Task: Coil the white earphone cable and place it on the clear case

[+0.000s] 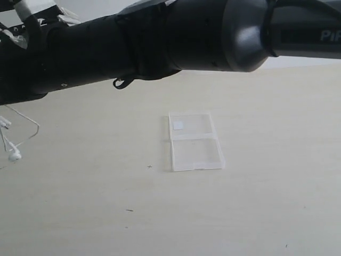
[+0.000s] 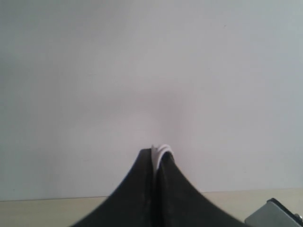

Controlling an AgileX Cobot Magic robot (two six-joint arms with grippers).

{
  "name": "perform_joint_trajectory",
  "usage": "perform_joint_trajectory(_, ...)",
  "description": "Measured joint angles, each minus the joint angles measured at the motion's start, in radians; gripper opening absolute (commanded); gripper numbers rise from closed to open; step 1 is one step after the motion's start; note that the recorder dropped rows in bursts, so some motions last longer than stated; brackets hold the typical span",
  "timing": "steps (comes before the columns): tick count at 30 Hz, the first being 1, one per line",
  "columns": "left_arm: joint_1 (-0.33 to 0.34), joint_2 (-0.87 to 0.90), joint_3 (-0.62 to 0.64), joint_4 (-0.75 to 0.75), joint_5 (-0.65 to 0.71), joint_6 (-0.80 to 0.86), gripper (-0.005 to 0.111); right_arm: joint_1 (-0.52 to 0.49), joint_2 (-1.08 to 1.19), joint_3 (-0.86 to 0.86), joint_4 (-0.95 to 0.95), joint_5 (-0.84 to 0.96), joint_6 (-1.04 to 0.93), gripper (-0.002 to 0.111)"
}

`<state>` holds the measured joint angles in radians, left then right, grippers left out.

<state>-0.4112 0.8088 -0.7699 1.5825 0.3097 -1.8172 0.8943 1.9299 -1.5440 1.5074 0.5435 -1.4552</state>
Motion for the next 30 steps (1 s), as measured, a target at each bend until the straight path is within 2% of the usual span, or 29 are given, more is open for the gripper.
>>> perform_joint_trajectory(4, 0.0, 0.0, 0.002, -0.027, 0.026, 0.05, 0.0, 0.0, -0.022, -0.002, -0.152, -0.041, 0.106, 0.0)
perform_joint_trajectory(11, 0.0, -0.004, 0.035, -0.169, 0.081, 0.2, 0.0, 0.0, -0.086, 0.0, -0.584, -0.103, 0.394, 0.0)
perform_joint_trajectory(20, 0.0, -0.006, 0.143, -0.246, 0.095, 0.236, 0.0, 0.0, -0.228, 0.0, -1.009, -0.101, 0.694, 0.0)
perform_joint_trajectory(23, 0.0, -0.006, 0.169, -0.258, 0.028, 0.236, 0.0, 0.0, -0.261, 0.0, -1.086, -0.088, 0.73, 0.0)
perform_joint_trajectory(30, 0.0, 0.01, 0.195, -0.243, -0.25, 0.238, 0.0, 0.0, -0.293, 0.0, -1.126, -0.086, 0.734, 0.0)
